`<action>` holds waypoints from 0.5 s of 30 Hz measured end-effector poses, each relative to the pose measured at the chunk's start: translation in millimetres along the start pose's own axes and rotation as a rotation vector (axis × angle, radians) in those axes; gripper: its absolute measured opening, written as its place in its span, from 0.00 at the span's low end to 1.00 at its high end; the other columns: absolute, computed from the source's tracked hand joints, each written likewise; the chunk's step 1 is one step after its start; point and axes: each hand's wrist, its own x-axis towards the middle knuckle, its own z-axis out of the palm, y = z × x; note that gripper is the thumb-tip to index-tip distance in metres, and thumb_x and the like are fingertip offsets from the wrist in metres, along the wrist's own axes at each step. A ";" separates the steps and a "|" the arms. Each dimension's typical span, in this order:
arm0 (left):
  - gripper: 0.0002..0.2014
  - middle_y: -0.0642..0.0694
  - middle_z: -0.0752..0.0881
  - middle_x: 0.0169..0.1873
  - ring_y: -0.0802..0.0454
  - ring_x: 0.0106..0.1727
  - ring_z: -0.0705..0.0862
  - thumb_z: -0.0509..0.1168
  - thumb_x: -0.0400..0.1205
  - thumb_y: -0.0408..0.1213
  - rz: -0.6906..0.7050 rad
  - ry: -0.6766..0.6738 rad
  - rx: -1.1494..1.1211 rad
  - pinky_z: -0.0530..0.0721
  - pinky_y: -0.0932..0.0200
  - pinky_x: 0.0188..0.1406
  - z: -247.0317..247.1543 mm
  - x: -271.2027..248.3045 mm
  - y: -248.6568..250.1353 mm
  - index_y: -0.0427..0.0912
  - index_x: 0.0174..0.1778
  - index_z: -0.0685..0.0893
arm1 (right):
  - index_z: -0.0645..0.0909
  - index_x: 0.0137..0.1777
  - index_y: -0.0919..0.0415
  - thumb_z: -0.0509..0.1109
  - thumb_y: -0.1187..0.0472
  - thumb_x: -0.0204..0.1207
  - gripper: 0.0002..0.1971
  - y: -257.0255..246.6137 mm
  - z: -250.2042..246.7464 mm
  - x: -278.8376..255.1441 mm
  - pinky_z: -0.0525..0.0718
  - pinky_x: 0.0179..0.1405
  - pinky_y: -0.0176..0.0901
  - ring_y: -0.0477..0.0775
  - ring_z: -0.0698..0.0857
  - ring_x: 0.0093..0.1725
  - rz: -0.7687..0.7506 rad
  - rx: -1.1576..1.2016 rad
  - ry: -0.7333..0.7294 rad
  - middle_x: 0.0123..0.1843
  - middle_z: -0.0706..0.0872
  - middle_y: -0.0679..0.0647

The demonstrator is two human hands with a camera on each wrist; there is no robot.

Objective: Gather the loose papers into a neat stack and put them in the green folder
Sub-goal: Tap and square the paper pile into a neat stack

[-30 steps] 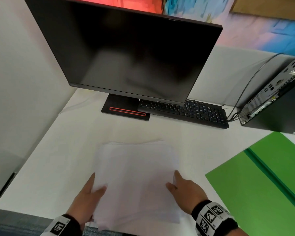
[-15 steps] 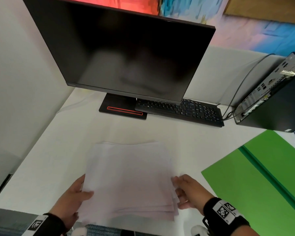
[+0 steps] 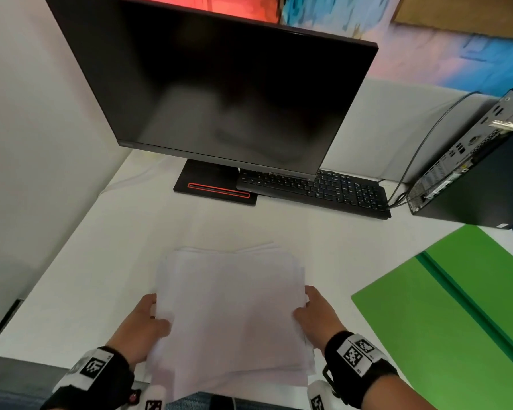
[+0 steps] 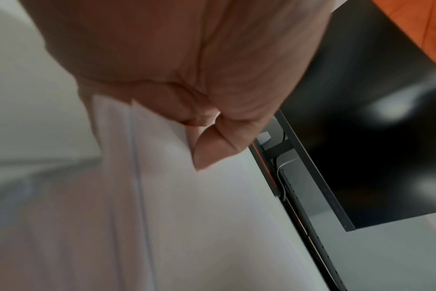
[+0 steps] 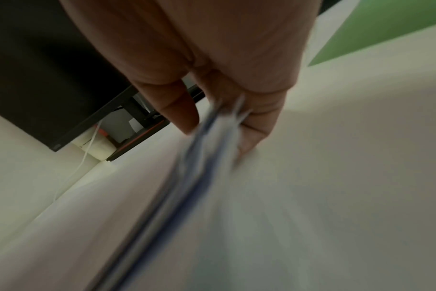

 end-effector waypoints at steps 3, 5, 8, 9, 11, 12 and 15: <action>0.19 0.37 0.90 0.46 0.33 0.47 0.89 0.69 0.66 0.37 0.077 0.128 0.112 0.88 0.40 0.48 3.3 2.0 4.3 0.45 0.53 0.81 | 0.78 0.62 0.58 0.66 0.65 0.75 0.15 -4.6 -1.9 0.5 0.80 0.40 0.43 0.55 0.86 0.48 -0.021 -0.009 0.023 0.51 0.87 0.54; 0.11 0.37 0.90 0.41 0.33 0.46 0.88 0.69 0.67 0.36 0.144 0.231 0.128 0.86 0.38 0.51 6.7 7.2 7.3 0.41 0.45 0.84 | 0.78 0.62 0.59 0.67 0.64 0.75 0.16 -11.3 -2.5 3.9 0.81 0.43 0.44 0.57 0.86 0.49 -0.029 0.023 0.041 0.52 0.88 0.55; 0.19 0.39 0.92 0.42 0.34 0.45 0.90 0.65 0.61 0.36 0.098 0.183 0.057 0.89 0.34 0.52 8.0 14.7 5.3 0.44 0.49 0.85 | 0.75 0.65 0.56 0.66 0.66 0.74 0.19 -16.8 -3.8 9.3 0.79 0.49 0.43 0.58 0.85 0.52 -0.020 0.031 0.027 0.52 0.86 0.53; 0.23 0.39 0.93 0.44 0.34 0.46 0.91 0.65 0.60 0.35 0.076 0.135 0.041 0.89 0.32 0.52 5.8 18.3 -0.7 0.46 0.53 0.85 | 0.75 0.65 0.55 0.65 0.68 0.74 0.20 -15.8 -3.7 9.1 0.78 0.50 0.43 0.58 0.85 0.52 -0.013 0.031 0.025 0.53 0.86 0.53; 0.28 0.35 0.93 0.46 0.29 0.47 0.91 0.64 0.58 0.32 0.019 0.044 -0.010 0.88 0.26 0.52 -0.3 21.5 -13.6 0.45 0.57 0.84 | 0.74 0.64 0.54 0.63 0.69 0.73 0.20 -10.6 -2.7 2.3 0.80 0.53 0.44 0.56 0.85 0.53 -0.004 0.020 0.003 0.54 0.87 0.52; 0.28 0.32 0.92 0.46 0.27 0.46 0.91 0.64 0.57 0.31 -0.004 0.035 -0.040 0.89 0.27 0.50 -2.4 20.3 -18.1 0.42 0.56 0.85 | 0.75 0.64 0.53 0.63 0.69 0.72 0.20 -7.7 -1.0 -2.6 0.81 0.54 0.45 0.55 0.85 0.52 0.004 0.013 -0.018 0.54 0.87 0.51; 0.21 0.28 0.91 0.44 0.26 0.45 0.90 0.66 0.61 0.33 -0.002 0.122 -0.096 0.86 0.35 0.47 1.6 15.5 -17.0 0.38 0.52 0.86 | 0.73 0.69 0.52 0.64 0.65 0.73 0.23 -6.6 5.2 -3.7 0.82 0.58 0.46 0.57 0.86 0.56 -0.021 -0.017 -0.026 0.58 0.87 0.51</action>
